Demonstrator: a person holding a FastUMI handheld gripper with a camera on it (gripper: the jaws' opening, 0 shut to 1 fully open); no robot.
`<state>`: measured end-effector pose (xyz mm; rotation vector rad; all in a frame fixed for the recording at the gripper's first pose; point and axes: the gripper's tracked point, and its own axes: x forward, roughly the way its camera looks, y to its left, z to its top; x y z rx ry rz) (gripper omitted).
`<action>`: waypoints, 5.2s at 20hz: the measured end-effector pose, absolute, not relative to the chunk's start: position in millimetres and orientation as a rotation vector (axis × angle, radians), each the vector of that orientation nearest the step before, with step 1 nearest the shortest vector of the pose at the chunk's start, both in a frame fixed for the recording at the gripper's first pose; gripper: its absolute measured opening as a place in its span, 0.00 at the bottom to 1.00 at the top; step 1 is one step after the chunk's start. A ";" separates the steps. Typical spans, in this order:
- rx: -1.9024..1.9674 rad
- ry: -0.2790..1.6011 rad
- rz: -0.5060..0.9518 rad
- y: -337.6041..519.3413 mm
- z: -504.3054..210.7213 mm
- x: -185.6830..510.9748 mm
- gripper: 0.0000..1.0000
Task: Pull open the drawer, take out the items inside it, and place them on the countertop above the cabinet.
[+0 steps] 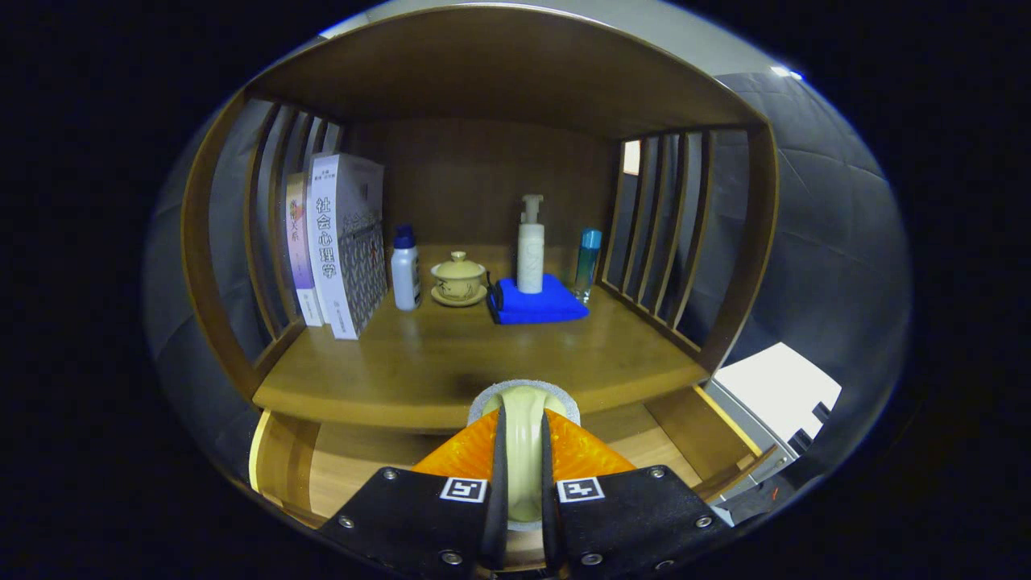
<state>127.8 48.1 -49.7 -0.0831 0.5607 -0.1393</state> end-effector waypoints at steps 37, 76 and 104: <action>-0.031 0.245 -0.038 40.7 10.8 124.0 0.95; -0.075 0.259 -0.033 48.4 -141.7 -48.5 0.95; -0.072 0.242 0.074 65.8 -159.9 13.9 0.94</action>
